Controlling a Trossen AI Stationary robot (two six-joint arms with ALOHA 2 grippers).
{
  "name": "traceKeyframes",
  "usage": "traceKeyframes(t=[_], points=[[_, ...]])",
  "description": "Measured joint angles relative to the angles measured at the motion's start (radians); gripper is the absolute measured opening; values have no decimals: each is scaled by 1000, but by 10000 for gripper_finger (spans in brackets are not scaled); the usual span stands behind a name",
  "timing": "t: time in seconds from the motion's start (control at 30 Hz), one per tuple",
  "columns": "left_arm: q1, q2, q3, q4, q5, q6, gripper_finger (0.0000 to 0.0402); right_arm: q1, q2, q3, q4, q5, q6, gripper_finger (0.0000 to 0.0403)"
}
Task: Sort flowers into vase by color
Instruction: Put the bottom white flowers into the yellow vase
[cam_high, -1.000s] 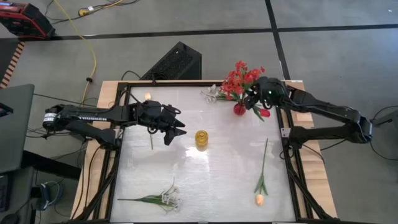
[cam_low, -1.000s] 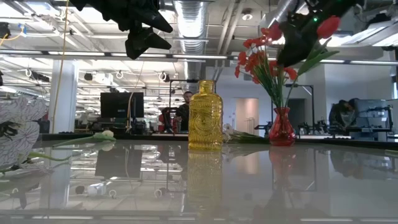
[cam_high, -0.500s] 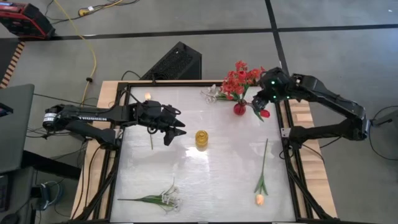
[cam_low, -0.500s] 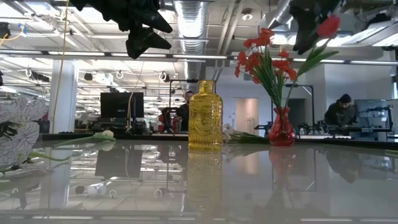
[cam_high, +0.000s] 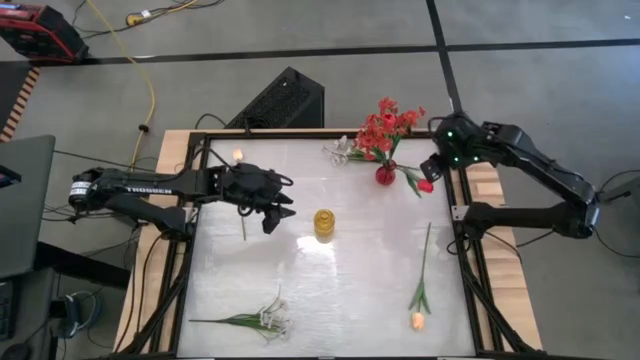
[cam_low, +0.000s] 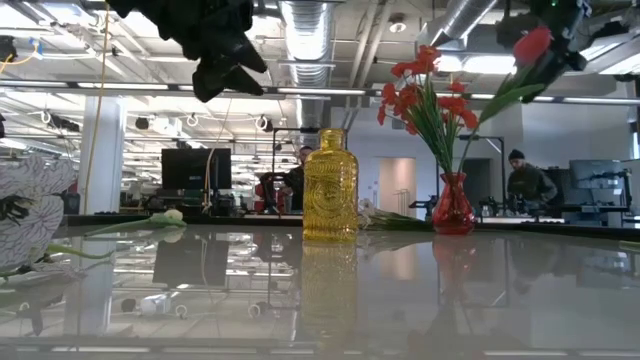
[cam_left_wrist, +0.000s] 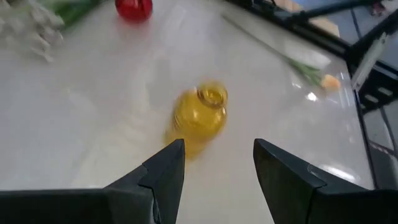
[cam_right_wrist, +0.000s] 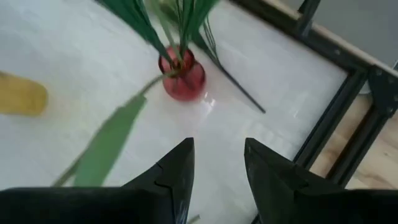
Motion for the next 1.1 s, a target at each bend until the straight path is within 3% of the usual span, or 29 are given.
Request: traceKeyframes(t=[0.23, 0.37, 0.57, 0.77, 1.1], points=[[-106, 0, 0, -251, 246, 44, 179, 0, -5, -37, 8, -9, 1, 169], [-221, 0, 0, -374, 308, 65, 179, 0, -4, -37, 36, -17, 0, 169], [-470, 1, 0, -422, 293, 93, 179, 23, -5, -37, 47, -41, -1, 169], [-695, 64, 0, -393, 204, -92, 179, 79, -5, -37, 58, -41, -50, 169], [-884, 322, 0, -176, 90, -282, 179, 158, -49, -23, 106, -72, -35, 169]])
